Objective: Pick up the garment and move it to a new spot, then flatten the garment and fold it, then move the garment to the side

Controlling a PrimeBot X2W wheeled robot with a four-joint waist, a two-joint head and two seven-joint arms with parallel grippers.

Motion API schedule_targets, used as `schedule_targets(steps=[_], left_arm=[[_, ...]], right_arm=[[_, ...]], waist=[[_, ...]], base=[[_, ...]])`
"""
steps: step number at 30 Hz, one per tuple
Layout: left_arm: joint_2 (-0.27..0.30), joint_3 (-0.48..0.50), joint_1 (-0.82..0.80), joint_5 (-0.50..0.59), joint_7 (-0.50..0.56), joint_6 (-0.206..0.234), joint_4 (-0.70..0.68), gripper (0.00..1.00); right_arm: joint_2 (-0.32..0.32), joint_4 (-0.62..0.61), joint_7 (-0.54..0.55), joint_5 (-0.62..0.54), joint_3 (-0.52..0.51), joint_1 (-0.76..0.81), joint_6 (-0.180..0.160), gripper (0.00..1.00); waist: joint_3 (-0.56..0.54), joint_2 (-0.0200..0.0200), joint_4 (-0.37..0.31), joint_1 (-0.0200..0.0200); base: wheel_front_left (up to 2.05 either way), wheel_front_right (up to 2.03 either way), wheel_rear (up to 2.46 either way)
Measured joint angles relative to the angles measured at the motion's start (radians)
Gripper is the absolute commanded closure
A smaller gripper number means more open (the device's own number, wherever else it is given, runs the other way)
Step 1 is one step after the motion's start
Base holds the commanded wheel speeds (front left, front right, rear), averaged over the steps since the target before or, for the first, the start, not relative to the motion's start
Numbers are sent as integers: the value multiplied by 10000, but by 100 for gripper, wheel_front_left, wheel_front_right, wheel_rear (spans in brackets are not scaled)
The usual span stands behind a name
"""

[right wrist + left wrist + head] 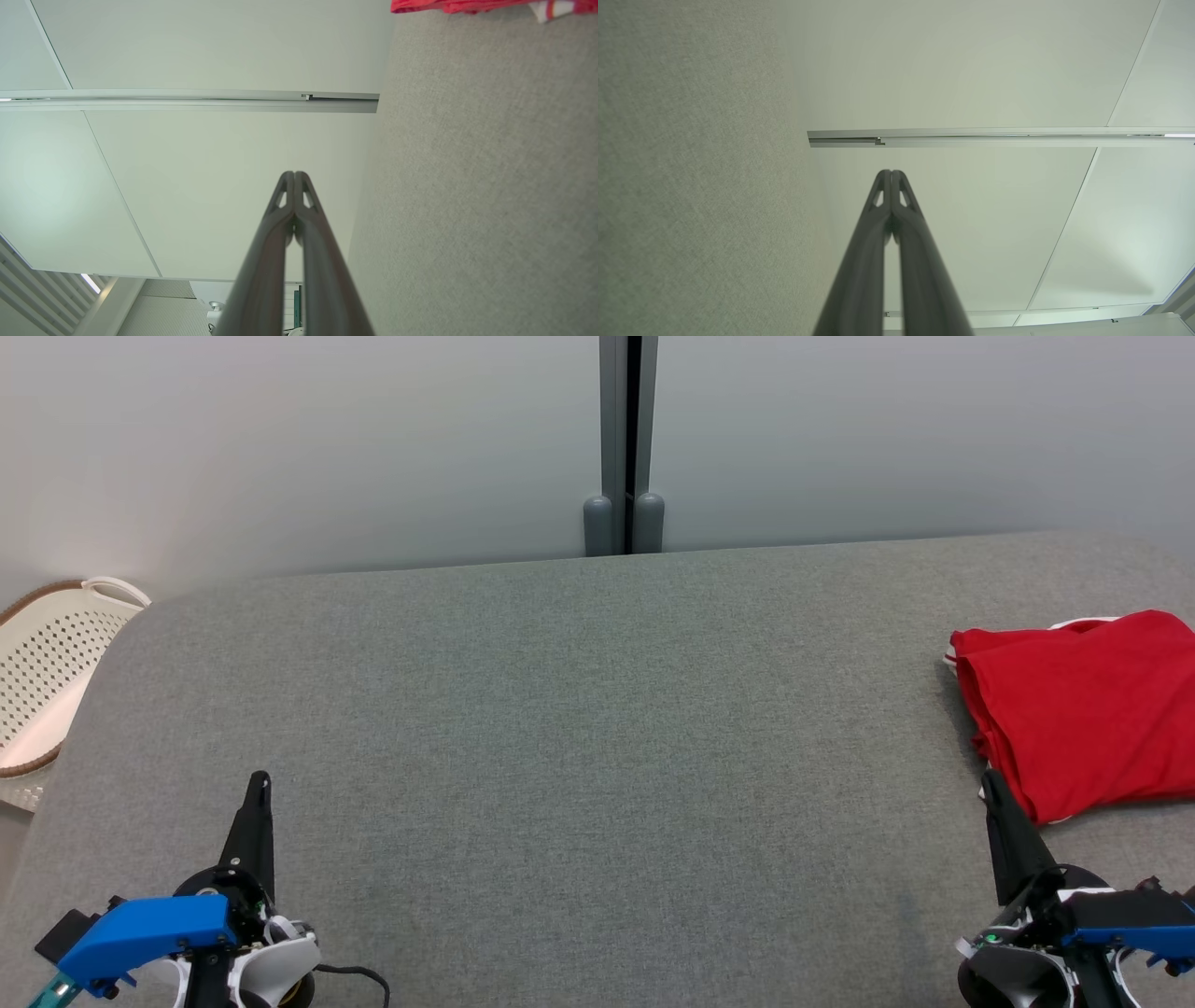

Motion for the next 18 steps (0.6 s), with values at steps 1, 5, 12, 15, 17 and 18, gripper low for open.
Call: schedule_targets(steps=[1,5,12,15,17,18], left_arm=[[0,0,0,-2,2,0,0,100],[0,0,0,-2,2,0,0,100],[0,0,0,-2,2,0,0,100],[0,0,0,-2,0,0,0,100],[0,0,0,-2,2,0,0,100],[0,0,0,-2,2,0,0,100]], right_arm=[[0,0,0,0,0,0,0,100],[0,0,0,0,0,-1,0,100],[0,0,0,0,0,-1,0,100],[0,0,0,0,0,-1,0,100],[0,0,0,0,0,-1,0,100],[0,0,0,0,0,-1,0,100]], waist=[[0,0,0,0],[0,0,0,0],[0,0,0,0],[0,0,0,0],[0,0,0,0],[0,0,0,0]], base=[[0,0,0],[0,0,0],[0,0,0],[0,0,0],[0,0,0],[0,0,0]])
